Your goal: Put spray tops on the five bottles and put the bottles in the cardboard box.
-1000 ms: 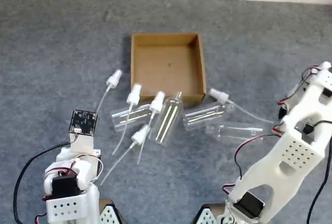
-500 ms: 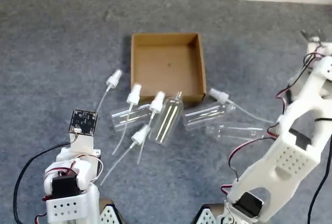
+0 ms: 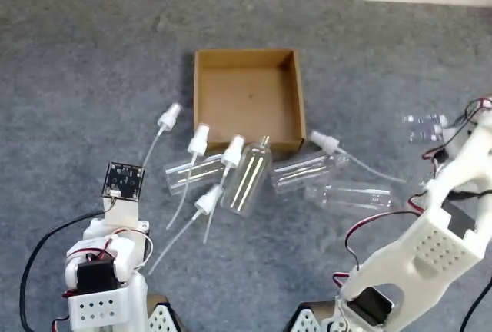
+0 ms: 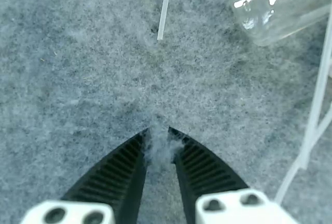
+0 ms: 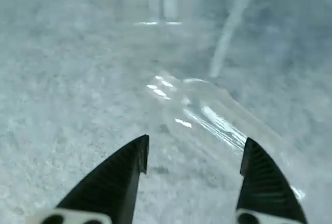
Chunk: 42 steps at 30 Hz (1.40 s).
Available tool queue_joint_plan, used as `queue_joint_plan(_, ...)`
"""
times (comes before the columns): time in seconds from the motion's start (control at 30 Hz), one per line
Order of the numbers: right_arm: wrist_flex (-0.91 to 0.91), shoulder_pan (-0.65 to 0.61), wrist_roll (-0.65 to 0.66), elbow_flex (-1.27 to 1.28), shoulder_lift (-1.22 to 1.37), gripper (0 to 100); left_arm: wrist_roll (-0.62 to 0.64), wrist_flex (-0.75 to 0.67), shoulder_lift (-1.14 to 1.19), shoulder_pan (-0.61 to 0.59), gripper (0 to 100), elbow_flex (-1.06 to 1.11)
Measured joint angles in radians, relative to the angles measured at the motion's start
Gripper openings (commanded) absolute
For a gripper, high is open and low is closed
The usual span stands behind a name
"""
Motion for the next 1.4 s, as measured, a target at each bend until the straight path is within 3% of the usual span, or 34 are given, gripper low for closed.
queue_joint_plan(0.5,-0.433,0.006,0.057,0.327,-0.009,23.3,0.0,0.0,0.0,0.0,1,0.0)
queue_joint_plan(0.67,-0.5,0.021,-0.017,0.347,-0.009,23.2,0.0,0.0,0.0,0.0,1,0.0)
queue_joint_plan(0.97,-0.531,0.049,-0.166,0.347,-0.009,23.2,0.0,0.0,0.0,0.0,1,0.0)
queue_joint_plan(1.4,-0.531,0.075,-0.218,0.347,-0.009,23.5,0.0,0.0,0.0,0.0,1,0.0)
